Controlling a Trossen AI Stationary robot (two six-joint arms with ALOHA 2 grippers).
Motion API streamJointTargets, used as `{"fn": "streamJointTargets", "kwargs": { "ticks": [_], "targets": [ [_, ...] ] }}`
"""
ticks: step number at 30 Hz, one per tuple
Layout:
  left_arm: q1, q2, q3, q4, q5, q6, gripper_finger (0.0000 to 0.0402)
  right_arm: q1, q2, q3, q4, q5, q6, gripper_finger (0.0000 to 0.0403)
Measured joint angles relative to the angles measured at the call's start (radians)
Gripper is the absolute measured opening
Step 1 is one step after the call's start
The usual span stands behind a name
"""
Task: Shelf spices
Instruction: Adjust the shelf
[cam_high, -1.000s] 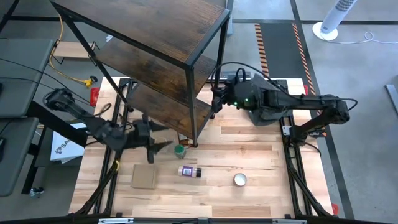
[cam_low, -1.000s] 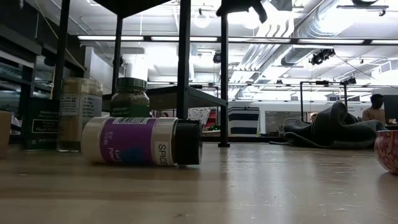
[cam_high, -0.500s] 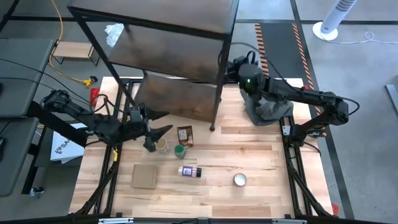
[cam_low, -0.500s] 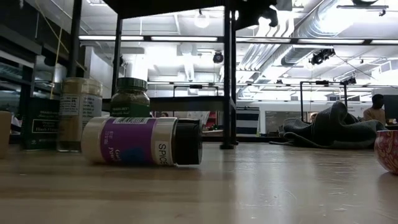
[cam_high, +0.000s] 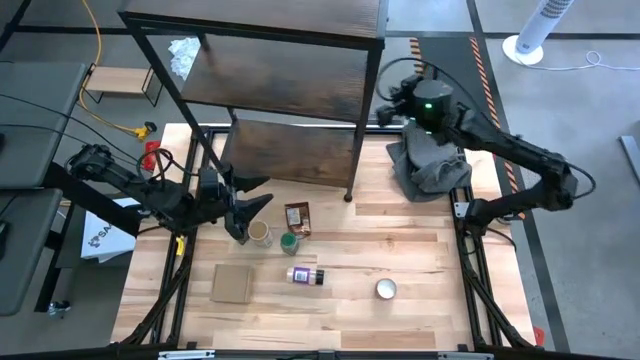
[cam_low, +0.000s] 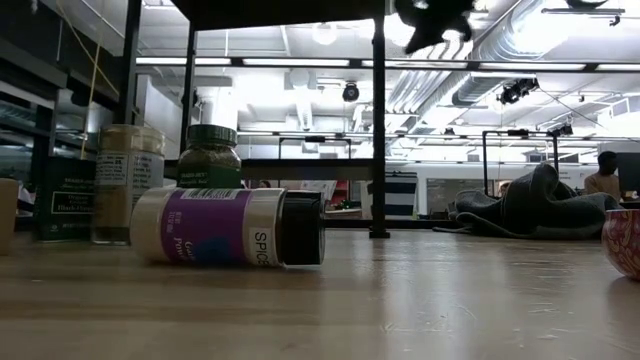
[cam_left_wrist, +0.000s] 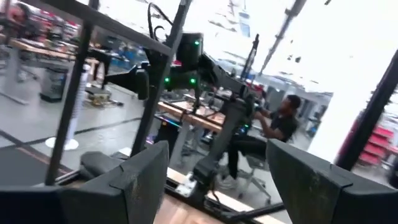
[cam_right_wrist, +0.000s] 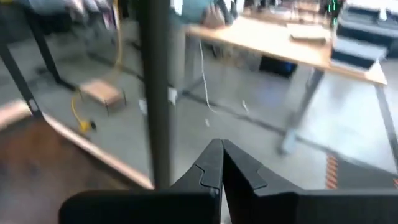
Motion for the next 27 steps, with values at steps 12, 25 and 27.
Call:
{"fn": "streamJointTargets", "kwargs": {
  "ticks": [12,25,27],
  "targets": [
    [-0.047,-0.002,0.175,-0.772,0.169,-0.313,0.0245,0.082,-0.285,0.000,-0.602,-0.275,0.271,0.0000],
    [-0.078,0.000,0.344,-1.188,0.187,-0.379,0.0214,0.309,-0.261,0.000,-0.604,-0.280,0.397,0.0000],
    [-0.078,0.006,0.344,-1.186,0.182,-0.387,0.0214,0.327,-0.246,0.000,-0.604,-0.280,0.396,0.0000]
  ]
}}
